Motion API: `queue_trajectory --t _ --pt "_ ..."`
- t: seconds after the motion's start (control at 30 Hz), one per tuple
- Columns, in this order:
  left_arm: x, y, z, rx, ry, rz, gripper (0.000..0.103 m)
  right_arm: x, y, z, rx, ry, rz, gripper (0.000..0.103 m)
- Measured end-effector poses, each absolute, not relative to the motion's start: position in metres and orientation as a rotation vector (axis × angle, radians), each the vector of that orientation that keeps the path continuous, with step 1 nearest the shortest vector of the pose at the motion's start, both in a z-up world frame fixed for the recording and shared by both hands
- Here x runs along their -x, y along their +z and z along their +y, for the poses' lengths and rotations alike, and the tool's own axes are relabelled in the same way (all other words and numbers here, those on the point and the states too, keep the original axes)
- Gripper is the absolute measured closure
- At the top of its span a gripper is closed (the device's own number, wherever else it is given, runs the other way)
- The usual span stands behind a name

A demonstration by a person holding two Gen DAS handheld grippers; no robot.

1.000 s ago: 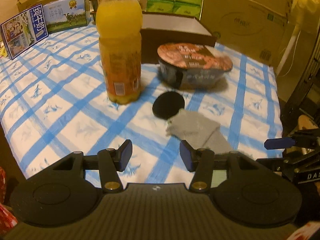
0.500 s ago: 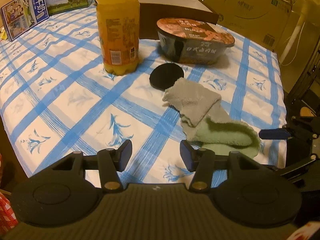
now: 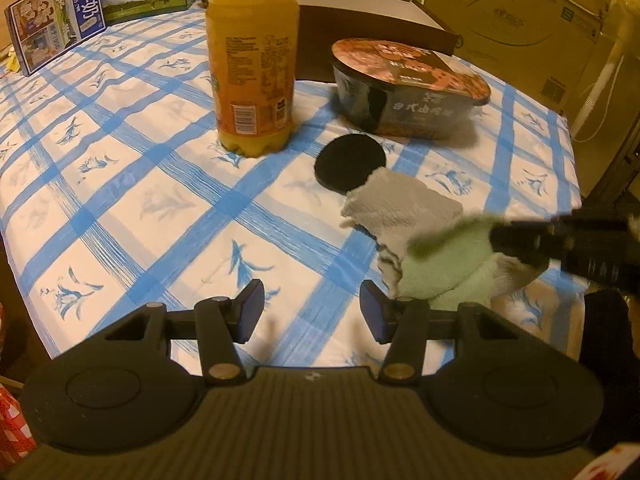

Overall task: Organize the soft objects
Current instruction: 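Grasp the grey-green towel with the right tool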

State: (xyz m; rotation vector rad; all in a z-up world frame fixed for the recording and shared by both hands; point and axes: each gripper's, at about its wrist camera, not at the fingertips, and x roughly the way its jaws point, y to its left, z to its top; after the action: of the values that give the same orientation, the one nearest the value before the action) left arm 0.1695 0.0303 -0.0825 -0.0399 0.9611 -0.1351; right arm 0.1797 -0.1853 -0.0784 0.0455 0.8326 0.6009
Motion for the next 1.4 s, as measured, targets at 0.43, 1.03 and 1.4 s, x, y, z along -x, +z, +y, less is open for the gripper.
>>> queue_trajectory --t 0.43,1.03,1.4 --pt "-0.194 -0.088 0.041 0.072 -0.118 0.974 0.053 -0.217 -0.082 -0.180 -0.055 0.681 0.875 0.099" --pt "-0.199 -0.105 0.035 0.079 -0.158 1.011 0.053 -0.159 -0.118 -0.196 0.438 0.800 0.831 0.026" --pt "-0.226 -0.100 0.034 0.068 -0.166 0.971 0.053 -0.231 -0.116 -0.149 0.328 0.799 0.803 0.025"
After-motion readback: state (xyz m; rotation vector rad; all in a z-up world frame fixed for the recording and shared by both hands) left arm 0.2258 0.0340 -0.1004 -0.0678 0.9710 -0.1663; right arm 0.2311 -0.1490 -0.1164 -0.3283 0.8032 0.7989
